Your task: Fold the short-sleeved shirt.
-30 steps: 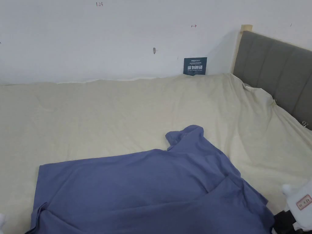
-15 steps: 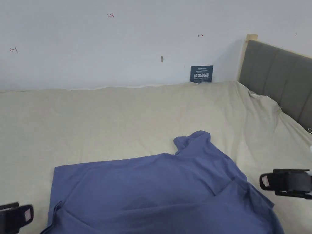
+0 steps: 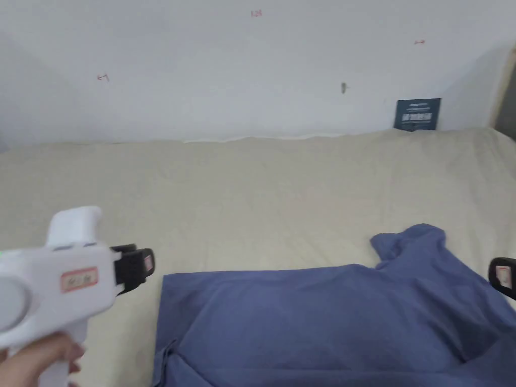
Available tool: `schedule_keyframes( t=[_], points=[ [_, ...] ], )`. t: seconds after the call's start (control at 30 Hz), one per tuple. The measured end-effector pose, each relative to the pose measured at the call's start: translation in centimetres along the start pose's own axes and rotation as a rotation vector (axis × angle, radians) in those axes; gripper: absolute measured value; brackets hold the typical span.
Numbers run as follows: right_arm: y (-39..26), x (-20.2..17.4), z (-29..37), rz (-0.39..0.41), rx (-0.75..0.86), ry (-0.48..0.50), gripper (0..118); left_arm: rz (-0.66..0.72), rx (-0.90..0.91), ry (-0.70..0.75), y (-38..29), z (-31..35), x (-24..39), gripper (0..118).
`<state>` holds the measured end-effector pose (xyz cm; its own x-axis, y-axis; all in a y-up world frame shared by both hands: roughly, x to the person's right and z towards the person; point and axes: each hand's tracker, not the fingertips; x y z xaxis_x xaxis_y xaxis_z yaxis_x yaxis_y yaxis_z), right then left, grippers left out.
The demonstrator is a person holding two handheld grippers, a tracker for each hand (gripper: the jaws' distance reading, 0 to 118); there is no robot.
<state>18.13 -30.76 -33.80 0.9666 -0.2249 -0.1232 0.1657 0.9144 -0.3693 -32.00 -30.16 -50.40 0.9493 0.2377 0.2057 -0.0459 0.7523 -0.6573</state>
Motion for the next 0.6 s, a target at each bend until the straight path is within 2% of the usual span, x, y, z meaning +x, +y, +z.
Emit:
schedule_keyframes(
  t=[0.1,0.17,0.27,0.3,0.33,0.37,0.4,0.6],
  points=[
    [-0.2,1.2,-3.2,0.031,-0.040,0.003,1,0.074,-0.227,0.060,3.9,-8.2,-2.5,0],
    [-0.6,1.7,-5.2,0.038,-0.061,-0.011,1,0.176,-0.349,0.022,5.2,-12.7,-4.1,0],
    [-1.3,2.6,-7.3,-0.028,-0.105,0.010,1,0.226,-0.441,0.027,6.2,-17.8,-5.4,4],
    [-1.5,3.0,-7.8,-0.044,-0.117,0.018,1,0.170,-0.461,0.064,6.3,-18.8,-5.2,22],
    [-1.7,3.2,-8.3,-0.053,-0.125,0.021,1,0.120,-0.466,0.103,6.3,-19.8,-5.1,55],
    [-2.0,3.5,-8.7,-0.059,-0.133,0.021,1,0.078,-0.496,0.125,6.1,-21.1,-5.1,102],
    [-2.5,4.1,-9.0,-0.068,-0.146,0.022,1,0.065,-0.523,0.145,5.8,-22.0,-5.1,118],
    [-4.0,5.2,-10.9,-0.080,-0.204,0.024,1,0.088,-0.560,0.140,5.1,-25.4,-5.0,118]
  ],
)
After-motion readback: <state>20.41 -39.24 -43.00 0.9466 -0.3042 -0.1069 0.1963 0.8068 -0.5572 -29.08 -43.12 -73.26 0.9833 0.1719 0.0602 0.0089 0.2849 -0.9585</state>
